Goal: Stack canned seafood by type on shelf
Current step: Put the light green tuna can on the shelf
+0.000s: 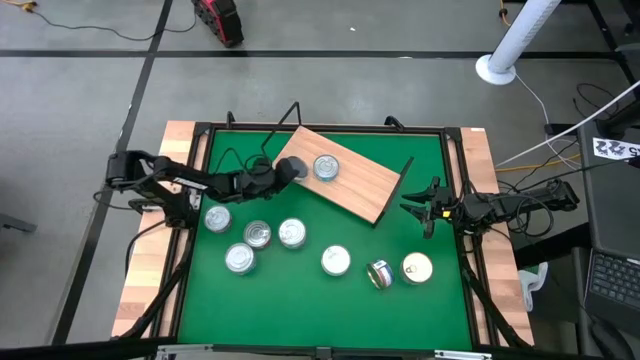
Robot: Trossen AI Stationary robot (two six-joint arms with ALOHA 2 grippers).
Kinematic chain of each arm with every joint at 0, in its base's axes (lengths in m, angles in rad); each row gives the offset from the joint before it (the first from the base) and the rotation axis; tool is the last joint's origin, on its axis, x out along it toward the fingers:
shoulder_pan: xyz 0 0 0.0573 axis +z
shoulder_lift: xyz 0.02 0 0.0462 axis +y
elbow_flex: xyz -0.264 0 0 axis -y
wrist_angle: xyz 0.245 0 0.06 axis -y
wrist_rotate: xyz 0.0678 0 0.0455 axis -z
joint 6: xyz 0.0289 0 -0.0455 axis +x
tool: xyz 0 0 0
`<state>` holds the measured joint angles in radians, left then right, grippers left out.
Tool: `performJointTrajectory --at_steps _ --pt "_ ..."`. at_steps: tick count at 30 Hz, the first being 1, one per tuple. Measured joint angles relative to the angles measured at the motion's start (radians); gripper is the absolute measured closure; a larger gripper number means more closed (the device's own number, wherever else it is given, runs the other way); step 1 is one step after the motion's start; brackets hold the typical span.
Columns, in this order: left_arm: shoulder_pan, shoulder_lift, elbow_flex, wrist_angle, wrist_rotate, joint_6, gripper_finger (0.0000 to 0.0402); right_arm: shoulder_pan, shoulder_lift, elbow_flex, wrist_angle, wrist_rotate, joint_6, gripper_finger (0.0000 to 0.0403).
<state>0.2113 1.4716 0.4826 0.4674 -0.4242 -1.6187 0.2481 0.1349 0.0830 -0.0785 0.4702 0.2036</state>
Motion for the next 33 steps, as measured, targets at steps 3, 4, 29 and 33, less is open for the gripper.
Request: performJointTrajectory --at_steps 3,4,29,33 --pt "0.001 0.015 0.001 -0.004 -0.004 -0.006 0.0238 0.000 0.000 0.000 0.001 0.000 0.000 0.0267" --pt "0.001 0.019 0.001 -0.007 -0.007 -0.007 0.0237 0.000 0.000 0.000 0.000 0.000 0.000 0.0267" --pt "0.079 0.026 0.001 -0.007 -0.007 -0.033 0.0233 0.000 0.000 0.000 0.001 0.000 0.000 0.0267" --pt "0.078 0.026 0.001 -0.007 -0.007 0.000 0.0233 0.000 0.000 0.000 0.001 0.000 0.000 0.0267"
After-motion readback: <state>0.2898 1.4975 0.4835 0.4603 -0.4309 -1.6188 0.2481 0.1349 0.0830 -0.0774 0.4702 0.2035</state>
